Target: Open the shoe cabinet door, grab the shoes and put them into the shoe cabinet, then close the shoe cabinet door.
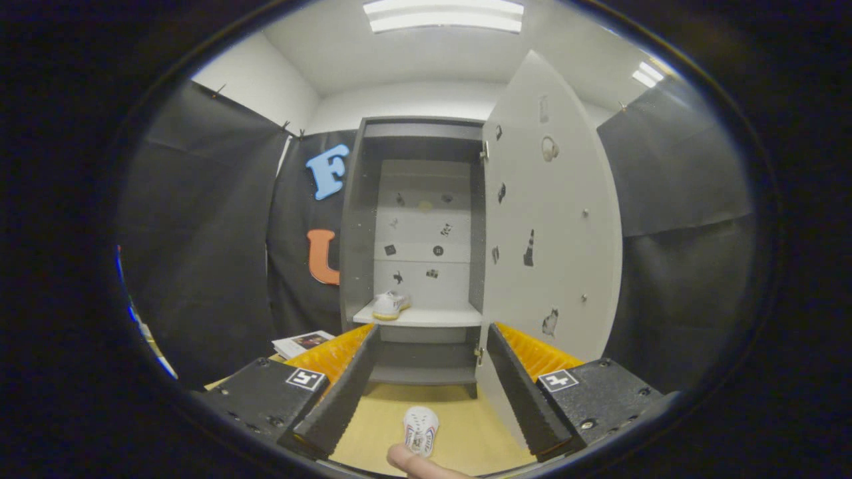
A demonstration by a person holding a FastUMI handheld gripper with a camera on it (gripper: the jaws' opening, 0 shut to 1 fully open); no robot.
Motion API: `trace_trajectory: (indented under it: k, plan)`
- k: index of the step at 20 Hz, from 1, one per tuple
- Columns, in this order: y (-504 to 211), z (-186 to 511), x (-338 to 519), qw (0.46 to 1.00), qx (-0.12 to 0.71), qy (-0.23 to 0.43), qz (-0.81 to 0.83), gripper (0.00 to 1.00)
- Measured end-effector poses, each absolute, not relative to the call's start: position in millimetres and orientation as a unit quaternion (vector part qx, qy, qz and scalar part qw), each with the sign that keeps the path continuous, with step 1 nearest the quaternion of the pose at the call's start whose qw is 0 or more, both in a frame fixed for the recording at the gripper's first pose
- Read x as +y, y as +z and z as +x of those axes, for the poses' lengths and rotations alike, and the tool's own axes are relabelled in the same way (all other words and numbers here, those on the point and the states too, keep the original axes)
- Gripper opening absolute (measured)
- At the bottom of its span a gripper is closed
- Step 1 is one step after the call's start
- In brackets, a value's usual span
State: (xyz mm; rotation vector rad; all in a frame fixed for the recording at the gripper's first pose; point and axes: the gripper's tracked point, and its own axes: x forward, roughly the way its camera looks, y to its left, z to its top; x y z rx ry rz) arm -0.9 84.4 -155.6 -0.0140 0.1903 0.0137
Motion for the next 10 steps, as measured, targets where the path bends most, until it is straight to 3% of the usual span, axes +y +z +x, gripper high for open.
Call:
trace_trajectory:
  k: [10]
  plan:
    - [-312.0, 47.9, 98.7, 0.975, 0.222, 0.022, 0.019, 1.0]
